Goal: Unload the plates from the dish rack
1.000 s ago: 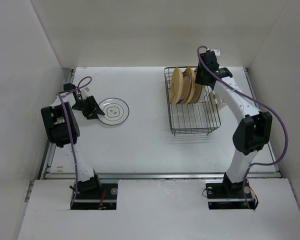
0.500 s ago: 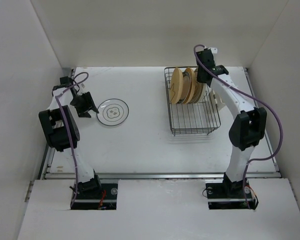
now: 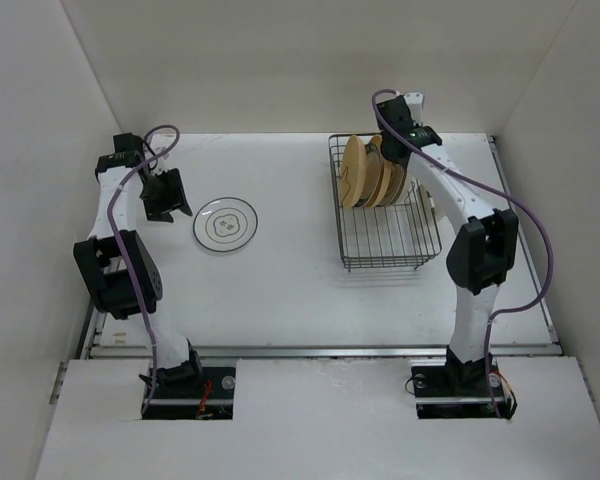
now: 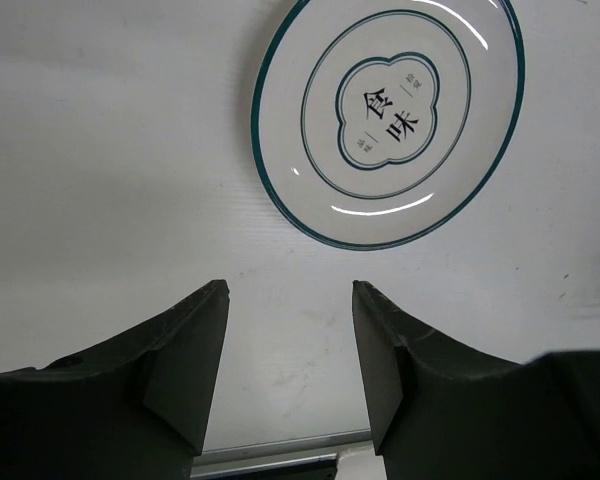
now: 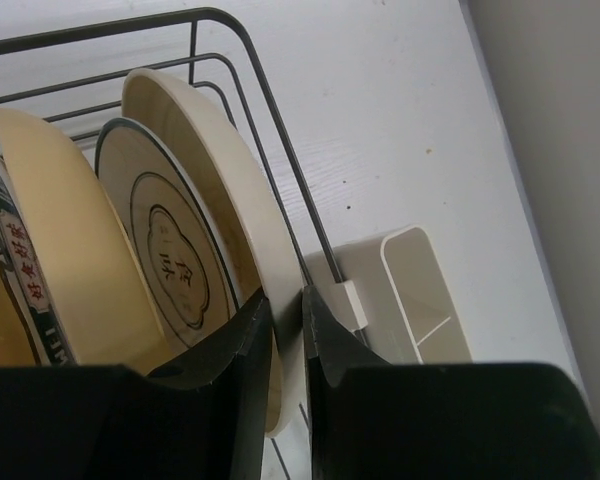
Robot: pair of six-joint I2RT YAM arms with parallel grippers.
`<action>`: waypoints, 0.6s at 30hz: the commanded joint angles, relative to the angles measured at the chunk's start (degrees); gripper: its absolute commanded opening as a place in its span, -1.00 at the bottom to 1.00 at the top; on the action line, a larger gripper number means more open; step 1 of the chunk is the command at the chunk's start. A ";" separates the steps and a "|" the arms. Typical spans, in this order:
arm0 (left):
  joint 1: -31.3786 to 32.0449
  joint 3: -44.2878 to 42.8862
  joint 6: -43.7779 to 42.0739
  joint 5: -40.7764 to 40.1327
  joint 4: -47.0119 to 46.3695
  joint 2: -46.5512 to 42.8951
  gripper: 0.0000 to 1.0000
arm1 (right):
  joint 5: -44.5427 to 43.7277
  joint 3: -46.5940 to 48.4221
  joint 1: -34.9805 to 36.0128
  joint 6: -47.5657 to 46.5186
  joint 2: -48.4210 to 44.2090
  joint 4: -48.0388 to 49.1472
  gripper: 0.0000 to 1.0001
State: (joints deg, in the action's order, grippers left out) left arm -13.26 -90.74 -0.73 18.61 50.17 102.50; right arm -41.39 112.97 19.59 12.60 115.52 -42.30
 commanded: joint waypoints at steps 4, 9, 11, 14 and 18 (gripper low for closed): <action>-0.19 -3.57 -1.64 -0.33 4.32 -5.64 0.02 | -11.51 5.59 2.03 -1.78 -3.63 -0.59 -1.00; -0.19 -4.18 -2.78 -0.33 5.37 -6.17 0.02 | -20.93 6.21 3.26 -6.88 -6.97 1.70 -1.00; -0.19 -4.70 -2.78 -0.33 5.90 -6.17 0.02 | -23.91 6.21 3.78 -9.34 -8.90 4.68 -1.00; -0.19 -4.71 -2.78 -0.33 6.42 -6.17 0.02 | -28.64 4.99 4.31 -14.00 -10.31 8.89 -1.00; -0.19 -4.71 -2.78 -0.33 6.43 -6.17 0.02 | -30.33 3.93 4.31 -18.31 -12.77 13.29 -1.00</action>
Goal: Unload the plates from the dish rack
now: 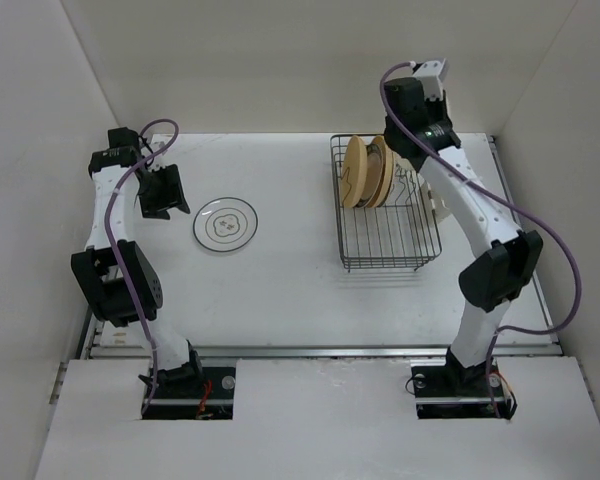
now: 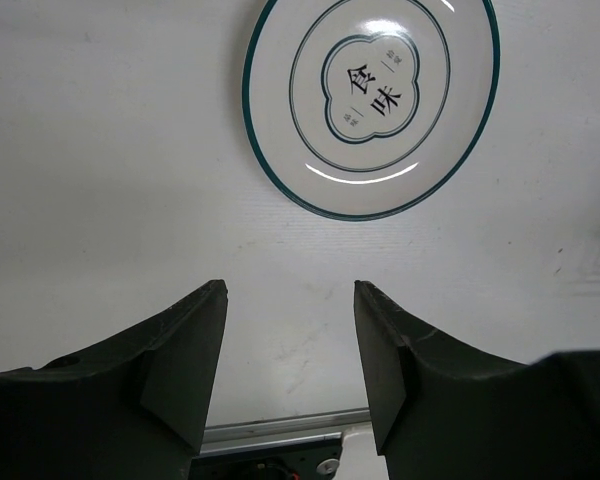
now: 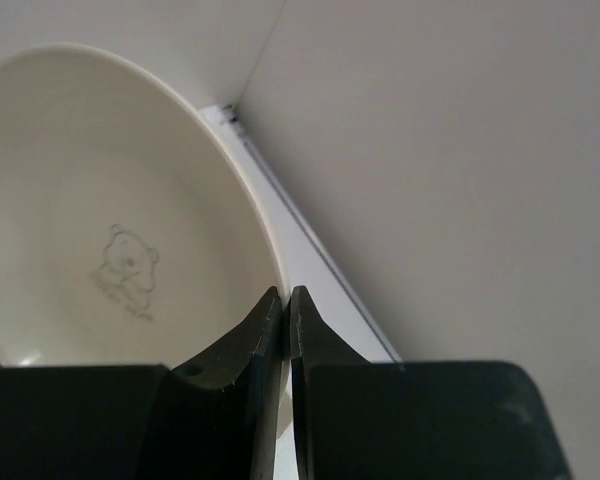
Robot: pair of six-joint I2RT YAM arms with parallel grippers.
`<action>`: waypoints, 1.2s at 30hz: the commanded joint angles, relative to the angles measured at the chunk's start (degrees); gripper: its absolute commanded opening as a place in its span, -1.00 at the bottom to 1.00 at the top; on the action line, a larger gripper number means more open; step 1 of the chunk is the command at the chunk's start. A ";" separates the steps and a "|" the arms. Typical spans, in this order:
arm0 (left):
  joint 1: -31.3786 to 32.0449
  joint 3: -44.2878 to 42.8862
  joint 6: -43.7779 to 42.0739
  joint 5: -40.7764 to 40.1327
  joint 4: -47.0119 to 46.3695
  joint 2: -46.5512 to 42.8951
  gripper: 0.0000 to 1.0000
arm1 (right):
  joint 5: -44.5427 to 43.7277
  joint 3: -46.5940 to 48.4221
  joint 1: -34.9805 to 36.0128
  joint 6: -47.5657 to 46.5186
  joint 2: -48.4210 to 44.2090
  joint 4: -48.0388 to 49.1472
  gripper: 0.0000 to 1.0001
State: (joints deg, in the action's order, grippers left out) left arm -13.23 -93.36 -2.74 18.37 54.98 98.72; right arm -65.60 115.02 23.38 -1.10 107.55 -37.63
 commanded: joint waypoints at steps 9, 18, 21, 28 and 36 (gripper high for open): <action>-0.21 -2.61 -1.83 -0.09 2.15 -2.92 0.02 | -3.68 5.48 5.97 -7.07 -9.10 11.18 -1.00; -1.97 -2.61 -1.83 -0.09 2.15 -3.44 0.02 | 63.53 -4.27 17.13 -3.82 -8.15 2.29 -1.00; -3.82 -2.09 -1.83 -0.09 2.15 -3.97 0.02 | 74.99 -5.16 18.80 -3.82 -1.94 0.46 -1.00; -5.05 -0.34 -1.83 -0.62 1.63 -5.55 0.02 | 87.83 -5.86 19.95 -3.82 11.00 -2.98 -1.00; -5.05 1.34 -1.83 -2.89 0.57 -6.61 0.02 | 84.42 -12.80 20.48 -2.59 16.20 0.10 -0.82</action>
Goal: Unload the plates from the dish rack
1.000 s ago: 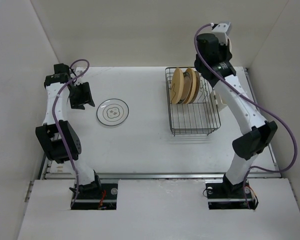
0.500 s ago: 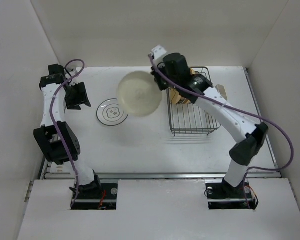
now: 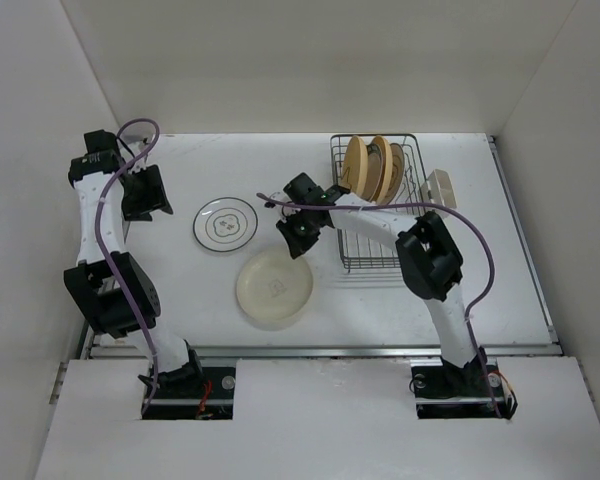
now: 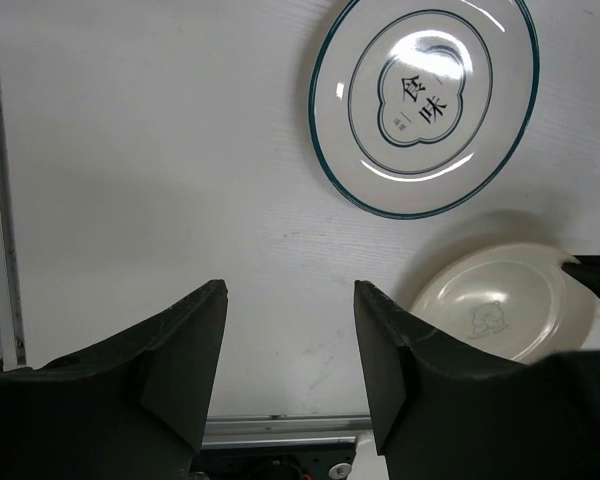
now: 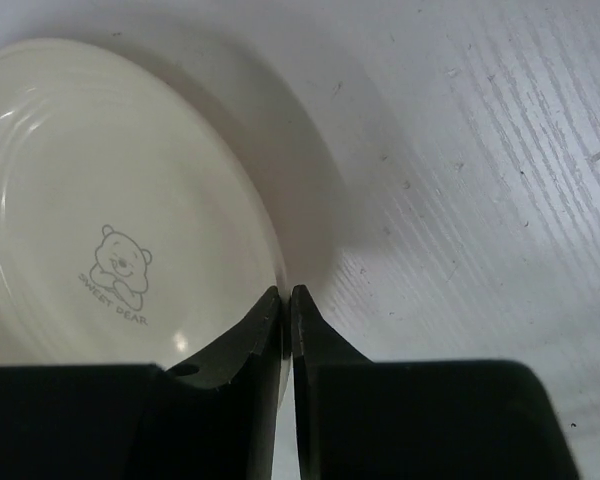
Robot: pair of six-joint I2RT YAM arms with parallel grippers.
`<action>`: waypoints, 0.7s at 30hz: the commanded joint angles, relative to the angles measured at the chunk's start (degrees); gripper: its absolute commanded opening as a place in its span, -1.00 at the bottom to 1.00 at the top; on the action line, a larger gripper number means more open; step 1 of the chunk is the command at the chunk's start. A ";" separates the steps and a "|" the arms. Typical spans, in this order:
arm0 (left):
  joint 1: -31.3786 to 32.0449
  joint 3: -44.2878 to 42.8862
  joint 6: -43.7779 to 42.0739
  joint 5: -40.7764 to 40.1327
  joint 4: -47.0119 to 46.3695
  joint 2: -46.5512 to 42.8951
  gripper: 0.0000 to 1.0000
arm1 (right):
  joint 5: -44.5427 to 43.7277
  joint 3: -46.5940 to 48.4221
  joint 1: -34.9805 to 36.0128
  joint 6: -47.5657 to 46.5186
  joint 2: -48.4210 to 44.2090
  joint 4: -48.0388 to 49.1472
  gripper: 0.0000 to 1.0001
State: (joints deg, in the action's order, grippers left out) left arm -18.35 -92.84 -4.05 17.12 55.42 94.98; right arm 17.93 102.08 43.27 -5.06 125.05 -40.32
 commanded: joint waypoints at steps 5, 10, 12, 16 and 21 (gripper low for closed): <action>0.07 0.82 -0.52 -1.66 -0.49 -3.49 0.02 | -3.07 -1.27 0.59 2.77 -2.97 4.63 0.04; 0.07 0.82 -0.52 -1.66 -0.49 -3.49 0.02 | -9.92 3.38 0.59 6.97 -10.60 3.93 0.60; 0.07 0.82 -1.04 -2.18 -0.49 -3.49 0.02 | -14.39 5.31 -0.10 9.35 -14.38 6.11 0.74; 0.07 0.82 -1.04 -2.18 -0.49 -4.01 0.02 | -27.04 7.25 -4.05 17.52 -24.74 8.15 0.91; 0.07 0.82 -1.04 -2.18 -0.49 -4.54 0.02 | -39.37 7.87 -15.03 28.41 -28.81 4.12 0.93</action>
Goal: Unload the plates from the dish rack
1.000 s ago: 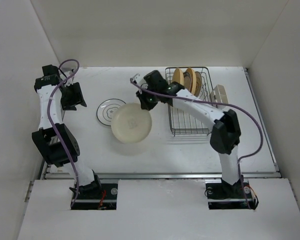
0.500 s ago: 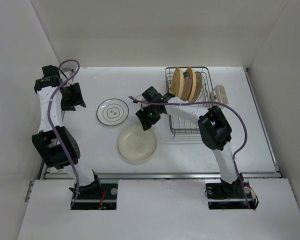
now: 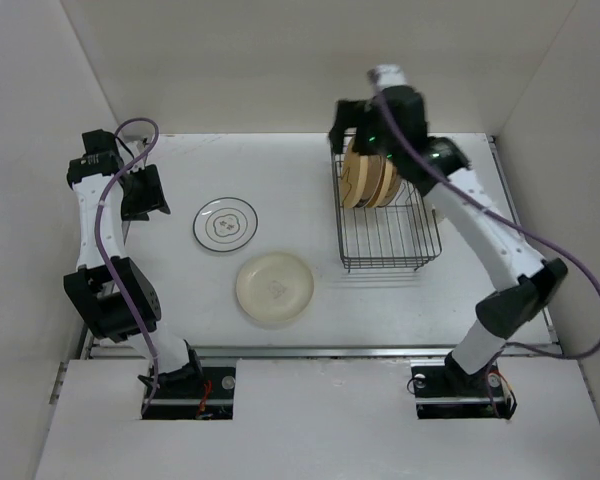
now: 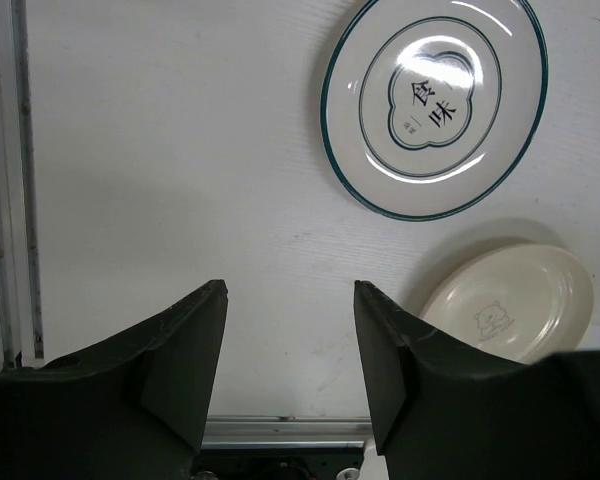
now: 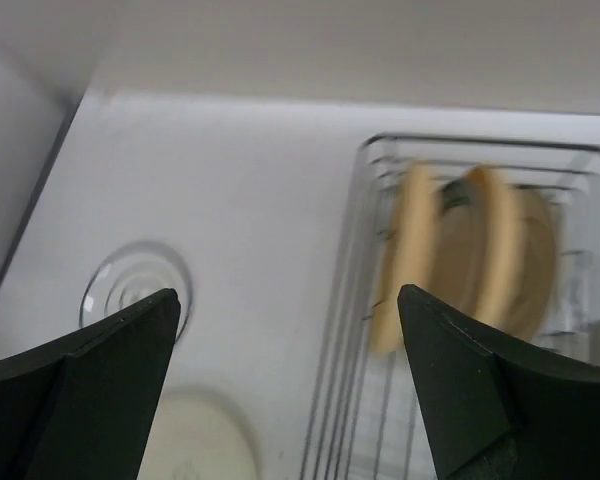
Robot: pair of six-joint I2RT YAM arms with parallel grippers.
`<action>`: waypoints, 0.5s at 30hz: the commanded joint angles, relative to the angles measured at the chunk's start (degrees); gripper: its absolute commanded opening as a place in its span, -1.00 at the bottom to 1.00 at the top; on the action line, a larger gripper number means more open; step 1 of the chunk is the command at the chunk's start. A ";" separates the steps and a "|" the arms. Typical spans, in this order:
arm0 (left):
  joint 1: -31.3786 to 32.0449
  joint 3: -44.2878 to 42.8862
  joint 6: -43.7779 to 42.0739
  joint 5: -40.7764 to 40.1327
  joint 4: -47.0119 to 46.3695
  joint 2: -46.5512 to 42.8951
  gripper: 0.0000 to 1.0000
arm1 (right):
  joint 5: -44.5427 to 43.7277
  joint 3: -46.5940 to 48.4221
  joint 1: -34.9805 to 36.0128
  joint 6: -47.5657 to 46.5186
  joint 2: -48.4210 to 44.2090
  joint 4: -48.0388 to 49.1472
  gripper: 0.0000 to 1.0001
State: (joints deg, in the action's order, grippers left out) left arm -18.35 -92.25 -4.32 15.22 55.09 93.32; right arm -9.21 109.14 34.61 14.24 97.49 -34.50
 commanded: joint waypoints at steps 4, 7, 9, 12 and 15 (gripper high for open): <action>0.07 0.75 -1.30 -0.28 -0.16 -3.49 0.02 | -6.98 0.81 -17.63 14.23 -0.37 -9.61 0.81; 0.07 1.28 -2.53 -0.89 -1.21 -4.20 0.04 | -4.50 -3.84 -22.39 15.46 0.33 -10.41 0.56; 0.07 1.90 -3.07 -1.51 -1.74 -5.25 0.04 | -5.20 -7.52 -23.70 15.47 0.85 -8.22 0.46; 0.07 2.42 -3.07 -2.22 -1.74 -5.25 0.04 | -1.27 -11.04 -24.42 14.24 2.70 -4.89 0.23; 0.07 3.56 -3.07 -2.74 -1.74 -5.25 0.04 | 0.77 -11.67 -24.94 13.45 5.33 -3.30 0.04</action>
State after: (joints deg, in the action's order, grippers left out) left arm -18.35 -90.21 -6.44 13.58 53.82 90.78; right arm -11.62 97.19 10.09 27.62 103.13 -40.38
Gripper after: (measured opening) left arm 0.517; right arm 0.533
